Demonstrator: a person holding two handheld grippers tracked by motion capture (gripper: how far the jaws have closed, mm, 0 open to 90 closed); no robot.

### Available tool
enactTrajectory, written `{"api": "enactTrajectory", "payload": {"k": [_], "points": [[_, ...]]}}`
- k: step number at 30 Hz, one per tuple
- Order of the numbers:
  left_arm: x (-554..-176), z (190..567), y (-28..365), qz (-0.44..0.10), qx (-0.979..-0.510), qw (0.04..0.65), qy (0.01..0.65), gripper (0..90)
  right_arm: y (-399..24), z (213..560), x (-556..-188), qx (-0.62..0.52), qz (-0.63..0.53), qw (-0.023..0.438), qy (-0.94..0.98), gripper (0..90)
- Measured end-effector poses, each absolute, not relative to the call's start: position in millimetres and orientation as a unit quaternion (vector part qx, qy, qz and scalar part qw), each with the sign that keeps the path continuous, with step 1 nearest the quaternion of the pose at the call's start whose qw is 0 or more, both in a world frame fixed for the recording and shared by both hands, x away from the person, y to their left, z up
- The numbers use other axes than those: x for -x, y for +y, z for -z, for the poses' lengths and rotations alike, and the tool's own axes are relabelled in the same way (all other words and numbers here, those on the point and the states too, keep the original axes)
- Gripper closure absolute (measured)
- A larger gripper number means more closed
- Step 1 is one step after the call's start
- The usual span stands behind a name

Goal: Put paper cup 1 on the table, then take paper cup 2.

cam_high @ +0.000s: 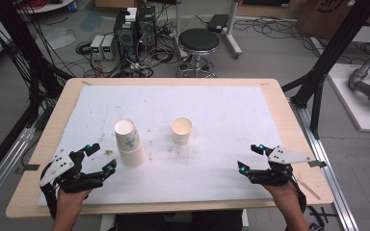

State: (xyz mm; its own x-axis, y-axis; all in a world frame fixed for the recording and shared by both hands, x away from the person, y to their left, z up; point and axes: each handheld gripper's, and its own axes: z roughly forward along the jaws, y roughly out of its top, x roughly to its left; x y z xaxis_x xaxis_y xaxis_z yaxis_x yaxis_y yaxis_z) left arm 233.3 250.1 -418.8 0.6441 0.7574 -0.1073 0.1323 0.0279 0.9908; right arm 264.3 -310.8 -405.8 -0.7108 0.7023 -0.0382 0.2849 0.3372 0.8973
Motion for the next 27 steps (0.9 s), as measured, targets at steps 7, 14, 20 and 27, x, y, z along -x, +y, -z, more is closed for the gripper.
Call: {"api": "enactTrajectory", "payload": {"k": [7, 14, 20, 27], "points": [[-235.5, 419.5, 250.1, -0.246, -0.649, 0.633, 0.344, 15.0, -313.0, 405.4, -262.5, -0.314, -0.484, 0.218, 0.787, 22.0], [-237.6, 421.4, 250.6, -0.244, -0.648, 0.632, 0.347, 15.1, -314.8, 405.4, -260.3, -0.320, -0.485, 0.218, 0.784, 22.0], [-237.0, 419.9, 250.5, -0.247, -0.645, 0.632, 0.351, 15.1, -314.3, 406.8, -259.1, -0.317, -0.482, 0.217, 0.788, 22.0], [-232.5, 415.8, 250.7, -0.256, -0.643, 0.629, 0.355, 15.1, -314.2, 406.4, -257.6, -0.313, -0.483, 0.215, 0.789, 22.0]]}}
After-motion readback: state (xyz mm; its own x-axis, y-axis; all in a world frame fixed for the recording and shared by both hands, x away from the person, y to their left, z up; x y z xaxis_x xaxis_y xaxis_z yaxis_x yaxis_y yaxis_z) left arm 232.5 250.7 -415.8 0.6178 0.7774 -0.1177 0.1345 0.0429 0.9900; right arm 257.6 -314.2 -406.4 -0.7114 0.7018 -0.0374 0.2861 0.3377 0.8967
